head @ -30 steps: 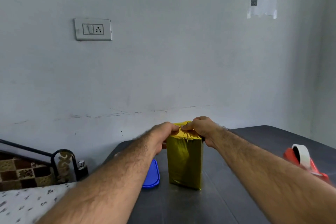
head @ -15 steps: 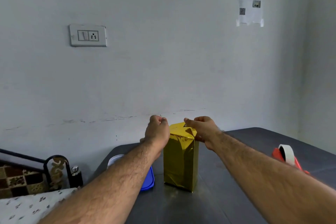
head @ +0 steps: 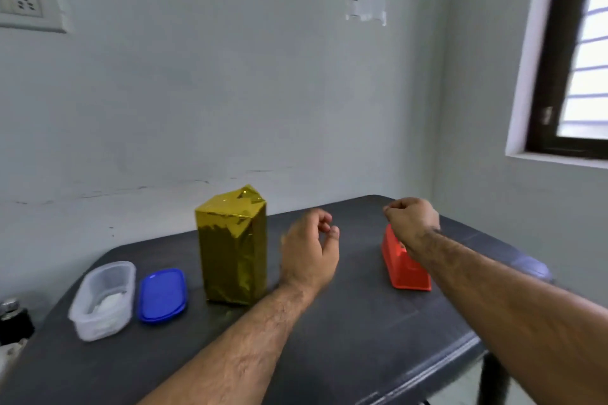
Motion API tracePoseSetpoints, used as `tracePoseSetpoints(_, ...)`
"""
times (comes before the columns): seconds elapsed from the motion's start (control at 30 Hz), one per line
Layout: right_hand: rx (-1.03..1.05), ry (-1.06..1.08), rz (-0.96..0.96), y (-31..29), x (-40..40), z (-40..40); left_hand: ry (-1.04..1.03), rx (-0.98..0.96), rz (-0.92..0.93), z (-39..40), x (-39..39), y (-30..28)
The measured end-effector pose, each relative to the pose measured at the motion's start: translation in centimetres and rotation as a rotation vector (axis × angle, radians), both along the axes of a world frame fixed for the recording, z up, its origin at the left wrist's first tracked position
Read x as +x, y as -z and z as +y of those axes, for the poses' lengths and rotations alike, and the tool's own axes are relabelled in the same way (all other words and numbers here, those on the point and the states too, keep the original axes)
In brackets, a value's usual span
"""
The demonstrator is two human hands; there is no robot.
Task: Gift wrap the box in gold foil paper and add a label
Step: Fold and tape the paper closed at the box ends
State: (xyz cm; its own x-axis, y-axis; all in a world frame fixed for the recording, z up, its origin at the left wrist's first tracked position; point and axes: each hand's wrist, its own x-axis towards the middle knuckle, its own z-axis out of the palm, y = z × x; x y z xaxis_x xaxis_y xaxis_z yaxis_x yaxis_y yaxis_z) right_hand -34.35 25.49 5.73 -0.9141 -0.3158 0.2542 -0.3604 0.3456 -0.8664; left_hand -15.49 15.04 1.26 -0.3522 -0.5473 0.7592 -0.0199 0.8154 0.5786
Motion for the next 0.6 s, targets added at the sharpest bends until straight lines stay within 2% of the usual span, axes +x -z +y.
tracePoseSetpoints(0.1, 0.137, 0.129, -0.045, 0.7, -3.8, 3.9, 0.216, 0.373, -0.021, 3.3, -5.1, 3.2)
tracePoseSetpoints(0.2, 0.152, 0.085, -0.226, 1.8, -6.4, 6.4, 0.387, 0.577, -0.106, 6.0, -10.2, 5.7)
tracePoseSetpoints(0.37, 0.192, 0.039, -0.361, 3.9, -7.3, 7.0, 0.402, 0.635, -0.175, 7.5, -15.8, 9.5)
tracePoseSetpoints(0.6, 0.102, -0.006, -0.522, 4.2, -8.8, 5.1, 0.314, 0.543, -0.226, 7.1, -17.8, 10.5)
